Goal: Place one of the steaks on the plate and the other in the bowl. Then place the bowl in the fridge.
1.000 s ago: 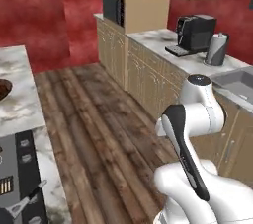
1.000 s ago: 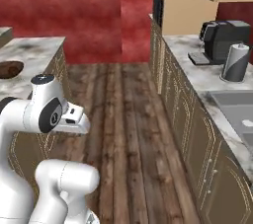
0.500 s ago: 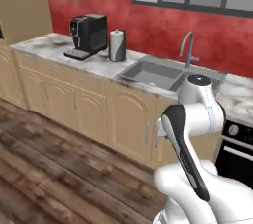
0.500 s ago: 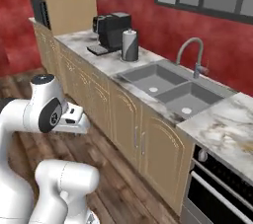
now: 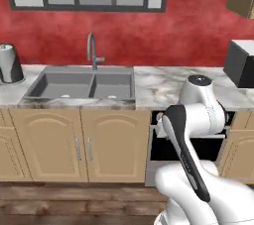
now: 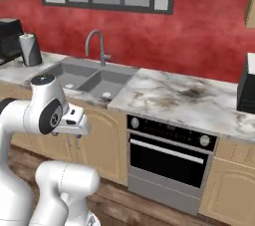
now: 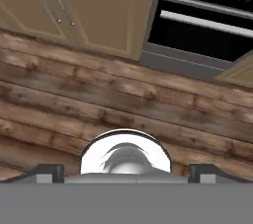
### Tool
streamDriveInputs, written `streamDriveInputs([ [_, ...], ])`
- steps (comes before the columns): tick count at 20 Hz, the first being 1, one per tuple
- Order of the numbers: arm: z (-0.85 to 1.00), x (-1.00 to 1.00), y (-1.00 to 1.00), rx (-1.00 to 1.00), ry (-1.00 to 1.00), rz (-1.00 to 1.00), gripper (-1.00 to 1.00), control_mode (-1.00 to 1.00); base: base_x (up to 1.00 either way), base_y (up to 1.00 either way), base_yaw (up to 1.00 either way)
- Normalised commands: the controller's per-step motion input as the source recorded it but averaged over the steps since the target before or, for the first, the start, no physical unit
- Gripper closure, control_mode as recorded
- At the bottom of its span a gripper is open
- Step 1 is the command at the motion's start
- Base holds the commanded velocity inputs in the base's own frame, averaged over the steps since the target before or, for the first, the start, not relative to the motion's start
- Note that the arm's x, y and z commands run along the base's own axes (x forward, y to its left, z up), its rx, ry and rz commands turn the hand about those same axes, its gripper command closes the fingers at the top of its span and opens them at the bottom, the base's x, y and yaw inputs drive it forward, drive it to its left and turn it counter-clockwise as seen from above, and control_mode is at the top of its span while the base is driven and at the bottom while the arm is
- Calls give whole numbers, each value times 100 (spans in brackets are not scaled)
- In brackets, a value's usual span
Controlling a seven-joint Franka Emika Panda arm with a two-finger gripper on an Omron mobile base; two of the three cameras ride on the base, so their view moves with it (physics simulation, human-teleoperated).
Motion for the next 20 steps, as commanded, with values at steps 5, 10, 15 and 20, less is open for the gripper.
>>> streamDriveInputs([
  [5,0,0,0,0,0,0,-100,100,-44,9,-81],
  [10,0,0,0,0,0,0,-100,100,-13,-5,-75],
  [15,0,0,0,0,0,0,-100,100,0,-14,-55],
  [20,0,0,0,0,0,0,-100,100,-6,1,-76],
])
